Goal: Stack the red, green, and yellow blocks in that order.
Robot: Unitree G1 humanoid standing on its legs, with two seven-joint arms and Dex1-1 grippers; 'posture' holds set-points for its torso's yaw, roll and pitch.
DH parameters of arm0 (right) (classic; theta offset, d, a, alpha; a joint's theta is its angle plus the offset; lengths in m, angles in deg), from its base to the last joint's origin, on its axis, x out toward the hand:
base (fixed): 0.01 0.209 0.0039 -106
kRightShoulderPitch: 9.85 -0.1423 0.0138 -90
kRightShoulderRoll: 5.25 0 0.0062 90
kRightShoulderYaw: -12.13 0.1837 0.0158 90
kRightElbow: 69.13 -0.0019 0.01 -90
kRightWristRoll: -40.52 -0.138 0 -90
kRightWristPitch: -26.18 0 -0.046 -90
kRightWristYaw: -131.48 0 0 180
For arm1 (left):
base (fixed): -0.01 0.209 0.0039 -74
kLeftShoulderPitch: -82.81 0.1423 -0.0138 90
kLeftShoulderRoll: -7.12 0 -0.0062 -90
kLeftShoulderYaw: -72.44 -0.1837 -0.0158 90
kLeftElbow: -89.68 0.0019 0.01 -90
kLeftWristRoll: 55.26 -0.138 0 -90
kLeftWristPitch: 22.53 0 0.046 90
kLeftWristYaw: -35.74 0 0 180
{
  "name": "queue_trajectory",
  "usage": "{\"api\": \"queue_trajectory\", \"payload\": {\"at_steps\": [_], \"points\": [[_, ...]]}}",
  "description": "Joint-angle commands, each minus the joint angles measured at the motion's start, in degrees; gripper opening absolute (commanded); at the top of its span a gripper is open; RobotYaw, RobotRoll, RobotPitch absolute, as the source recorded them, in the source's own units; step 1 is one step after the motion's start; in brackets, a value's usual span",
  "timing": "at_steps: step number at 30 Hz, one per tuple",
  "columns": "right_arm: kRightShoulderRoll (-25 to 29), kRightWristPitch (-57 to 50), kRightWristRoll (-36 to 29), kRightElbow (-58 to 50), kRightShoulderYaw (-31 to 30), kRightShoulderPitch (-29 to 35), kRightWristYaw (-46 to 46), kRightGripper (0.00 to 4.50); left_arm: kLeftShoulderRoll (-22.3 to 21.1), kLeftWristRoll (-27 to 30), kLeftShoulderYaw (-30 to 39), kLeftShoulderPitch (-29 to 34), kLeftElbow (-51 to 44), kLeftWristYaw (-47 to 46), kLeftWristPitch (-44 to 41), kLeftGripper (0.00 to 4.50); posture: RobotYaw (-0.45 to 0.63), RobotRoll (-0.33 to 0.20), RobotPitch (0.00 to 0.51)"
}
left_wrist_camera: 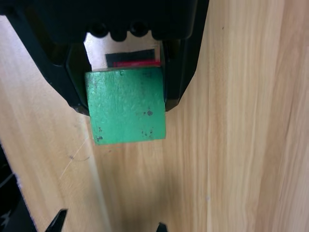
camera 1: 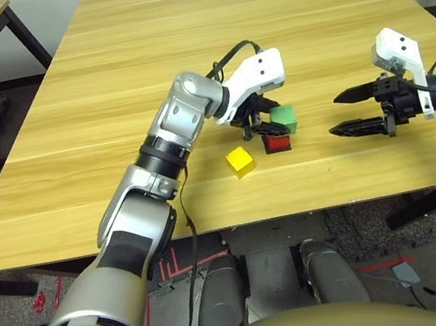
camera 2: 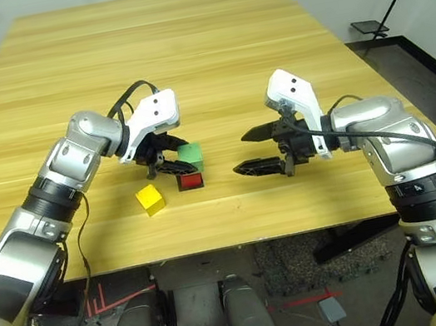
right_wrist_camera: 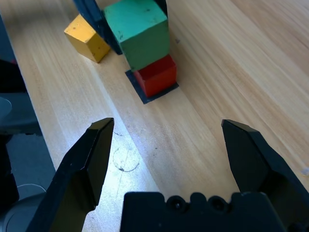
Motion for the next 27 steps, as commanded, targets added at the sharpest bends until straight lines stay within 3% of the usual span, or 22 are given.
{"api": "queue_trajectory", "payload": {"at_steps": [1,27], "points": [[1.2,0.0,-1.3,-1.0,1.5,0.7,0.4,4.5,0.6,-0.7,-0.1,-1.3,2.8,-0.4,2.4,2.1,0.07,-0.053,0.054],[1.1,0.3,-2.9,-1.6,2.4,1.5,4.2,4.5,1.8,-0.3,1.7,-0.9,9.4,-1.3,6.5,2.1,0.05,-0.055,0.082]]}}
